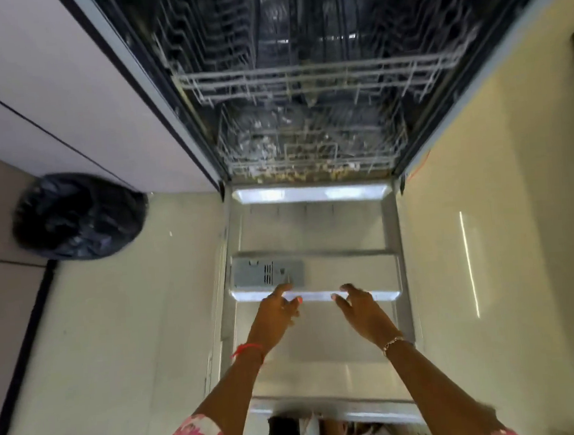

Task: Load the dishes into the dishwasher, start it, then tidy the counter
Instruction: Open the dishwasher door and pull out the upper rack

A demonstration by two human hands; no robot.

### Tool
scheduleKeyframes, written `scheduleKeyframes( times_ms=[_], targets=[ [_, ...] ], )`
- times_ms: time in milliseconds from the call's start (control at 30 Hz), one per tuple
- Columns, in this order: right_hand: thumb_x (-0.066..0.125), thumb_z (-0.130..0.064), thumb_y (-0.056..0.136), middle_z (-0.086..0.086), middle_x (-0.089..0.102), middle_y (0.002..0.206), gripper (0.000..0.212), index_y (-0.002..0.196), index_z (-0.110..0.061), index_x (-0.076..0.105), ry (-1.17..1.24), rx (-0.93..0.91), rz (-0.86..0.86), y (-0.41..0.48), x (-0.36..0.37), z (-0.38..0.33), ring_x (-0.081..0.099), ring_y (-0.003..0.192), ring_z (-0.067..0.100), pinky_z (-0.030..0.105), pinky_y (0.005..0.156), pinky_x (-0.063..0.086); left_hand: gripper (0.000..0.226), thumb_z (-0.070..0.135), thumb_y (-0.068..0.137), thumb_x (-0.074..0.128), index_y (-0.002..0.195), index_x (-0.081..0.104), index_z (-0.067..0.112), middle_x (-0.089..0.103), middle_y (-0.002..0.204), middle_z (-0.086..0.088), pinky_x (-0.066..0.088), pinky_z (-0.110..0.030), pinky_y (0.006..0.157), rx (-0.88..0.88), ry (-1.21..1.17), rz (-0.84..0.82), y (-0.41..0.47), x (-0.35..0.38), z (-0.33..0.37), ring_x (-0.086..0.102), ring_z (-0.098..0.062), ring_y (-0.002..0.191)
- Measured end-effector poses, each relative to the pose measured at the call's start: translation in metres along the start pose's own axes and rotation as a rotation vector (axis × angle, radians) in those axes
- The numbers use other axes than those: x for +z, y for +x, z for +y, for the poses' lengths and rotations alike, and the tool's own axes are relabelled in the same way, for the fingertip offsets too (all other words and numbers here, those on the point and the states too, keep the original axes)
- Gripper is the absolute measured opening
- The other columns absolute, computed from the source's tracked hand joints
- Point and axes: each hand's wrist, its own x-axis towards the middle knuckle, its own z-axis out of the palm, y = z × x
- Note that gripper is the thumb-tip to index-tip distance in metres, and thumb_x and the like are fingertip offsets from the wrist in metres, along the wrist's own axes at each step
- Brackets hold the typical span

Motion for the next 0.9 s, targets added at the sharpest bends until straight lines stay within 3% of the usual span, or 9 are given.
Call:
scheduleKeyframes(
  times_ms=[100, 167, 400, 500, 600, 667, 733, 800, 900],
  targets=[
    [0.048, -0.024, 0.096, 0.018, 0.065, 0.094, 0.024, 0.112, -0.009, 0.057, 0.333, 0.034, 0.117, 0.043, -0.040, -0.034, 0.061, 0.086, 0.028, 0.029, 0.075, 0.050, 0.031, 0.004, 0.092, 0.052, 0.122, 0.048, -0.002, 0.065, 0.061, 0.000, 0.040, -0.012, 0.041, -0.001, -0.193, 0.019, 0.047, -0.015, 0.039, 0.054, -0.003, 0.042],
    [0.047, -0.021, 0.097, 0.021, 0.065, 0.088, 0.022, 0.112, -0.008, 0.055, 0.558, 0.070, 0.153, 0.079, -0.064, -0.052, 0.061, 0.069, 0.025, 0.024, 0.056, 0.050, 0.033, 0.006, 0.092, 0.054, 0.124, 0.047, 0.001, 0.065, 0.055, 0.004, 0.043, -0.014, 0.042, 0.031, -0.233, 0.016, 0.093, -0.025, 0.058, 0.054, -0.001, 0.041],
    [0.048, -0.016, 0.096, 0.015, 0.065, 0.079, 0.024, 0.119, -0.008, 0.052, 0.862, 0.091, 0.266, 0.205, -0.106, -0.075, 0.060, 0.042, 0.013, 0.022, 0.043, 0.049, 0.036, 0.016, 0.095, 0.052, 0.129, 0.045, 0.007, 0.063, 0.076, -0.004, 0.042, -0.013, 0.046, 0.144, -0.304, 0.117, 0.232, -0.049, 0.109, 0.056, 0.000, 0.047],
    [0.046, -0.013, 0.097, 0.028, 0.063, 0.106, 0.024, 0.121, -0.011, 0.048, 0.901, 0.086, 0.252, 0.243, -0.116, -0.078, 0.063, 0.046, 0.016, 0.023, 0.043, 0.051, 0.038, 0.017, 0.097, 0.047, 0.133, 0.037, 0.013, 0.062, 0.077, -0.001, 0.042, -0.019, 0.053, 0.139, -0.355, 0.147, 0.273, -0.050, 0.123, 0.054, 0.006, 0.041],
    [0.044, -0.011, 0.098, 0.028, 0.058, 0.118, 0.040, 0.137, -0.013, 0.036, 0.898, 0.119, 0.234, 0.264, -0.122, -0.080, 0.066, 0.083, 0.040, 0.038, 0.058, 0.055, 0.040, 0.016, 0.100, 0.041, 0.138, 0.030, 0.018, 0.062, 0.085, -0.003, 0.040, -0.022, 0.057, 0.078, -0.318, 0.076, 0.298, -0.046, 0.133, 0.058, -0.001, 0.049],
    [0.045, -0.006, 0.097, 0.023, 0.058, 0.117, 0.047, 0.140, -0.018, 0.031, 0.859, 0.109, 0.203, 0.274, -0.126, -0.084, 0.061, 0.099, 0.044, 0.043, 0.069, 0.053, 0.038, 0.020, 0.102, 0.035, 0.139, 0.028, 0.019, 0.064, 0.088, -0.003, 0.041, -0.023, 0.059, 0.041, -0.245, 0.029, 0.307, -0.044, 0.137, 0.054, -0.010, 0.058],
    [0.048, 0.002, 0.093, 0.018, 0.058, 0.115, 0.052, 0.138, -0.020, 0.035, 0.840, 0.081, 0.158, 0.282, -0.129, -0.089, 0.062, 0.093, 0.040, 0.039, 0.067, 0.053, 0.031, 0.024, 0.103, 0.030, 0.134, 0.033, 0.021, 0.063, 0.097, -0.006, 0.042, -0.023, 0.058, 0.032, -0.201, 0.021, 0.312, -0.044, 0.138, 0.054, -0.009, 0.061],
    [0.047, 0.005, 0.091, 0.016, 0.059, 0.113, 0.039, 0.123, -0.017, 0.044, 0.829, 0.094, 0.174, 0.288, -0.127, -0.095, 0.063, 0.076, 0.031, 0.037, 0.060, 0.054, 0.025, 0.022, 0.103, 0.030, 0.125, 0.041, 0.021, 0.062, 0.098, -0.005, 0.041, -0.022, 0.055, 0.034, -0.176, 0.046, 0.311, -0.045, 0.137, 0.055, -0.007, 0.061],
    [0.039, -0.003, 0.096, 0.013, 0.057, 0.089, 0.018, 0.104, -0.015, 0.049, 0.723, 0.132, 0.294, 0.294, -0.122, -0.093, 0.057, 0.057, 0.021, 0.033, 0.047, 0.056, 0.023, 0.011, 0.101, 0.031, 0.118, 0.047, 0.017, 0.055, 0.099, -0.006, 0.041, -0.013, 0.040, 0.057, -0.144, 0.111, 0.312, -0.046, 0.129, 0.055, -0.003, 0.050]
  ],
)
